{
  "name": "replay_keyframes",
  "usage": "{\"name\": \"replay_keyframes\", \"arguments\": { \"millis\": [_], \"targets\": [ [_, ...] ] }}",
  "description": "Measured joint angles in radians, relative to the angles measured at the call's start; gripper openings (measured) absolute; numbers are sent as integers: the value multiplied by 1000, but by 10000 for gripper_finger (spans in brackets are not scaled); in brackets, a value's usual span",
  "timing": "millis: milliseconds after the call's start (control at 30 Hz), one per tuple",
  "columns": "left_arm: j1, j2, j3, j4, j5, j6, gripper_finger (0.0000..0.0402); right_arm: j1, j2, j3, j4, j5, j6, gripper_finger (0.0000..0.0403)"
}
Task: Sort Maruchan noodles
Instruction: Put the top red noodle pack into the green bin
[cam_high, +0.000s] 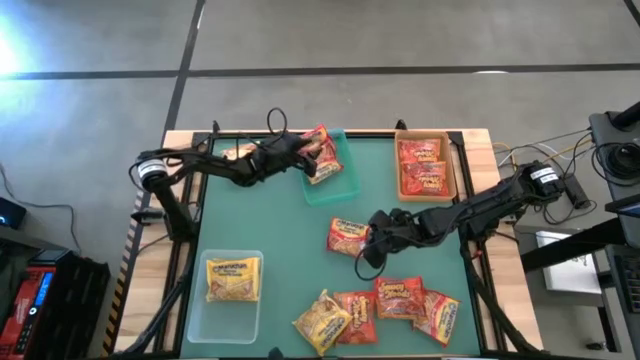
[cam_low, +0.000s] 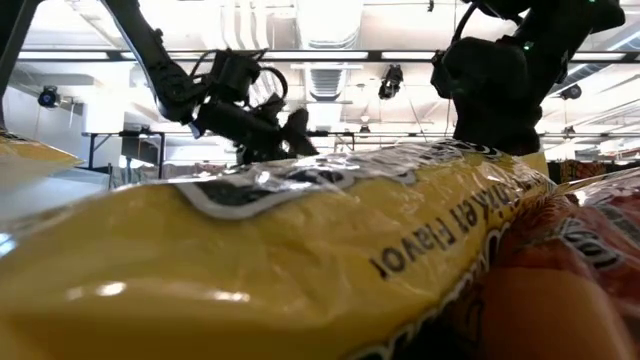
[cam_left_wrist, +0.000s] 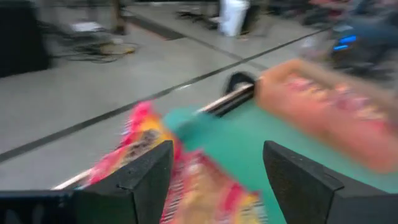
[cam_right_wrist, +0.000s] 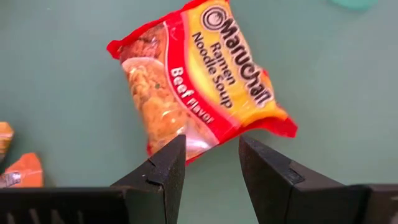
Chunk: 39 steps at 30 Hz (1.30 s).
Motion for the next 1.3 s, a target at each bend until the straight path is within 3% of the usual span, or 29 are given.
{"name": "replay_keyframes", "arguments": {
  "millis": [200, 300, 533, 800, 1000, 1300],
  "targets": [
    [-17, -23, 0, 3, 448, -174, 231, 18, 2, 0, 1, 1, 16, 139],
    [-69, -23, -7, 1, 567, -236, 231, 20, 2, 0, 9, 6, 17, 139],
    [-250, -23, -48, -38, 586, -294, 231, 25, 2, -23, 91, 34, 17, 139],
    [-367, -23, -91, -85, 539, -468, 231, 38, 2, -92, 211, 81, 38, 139],
    [-420, -23, -119, -125, 475, -548, 231, 46, 2, -178, 336, 83, 69, 139],
    [-434, -23, -164, -133, 346, -640, 231, 45, 2, -259, 427, 169, 73, 139]
  ]
}}
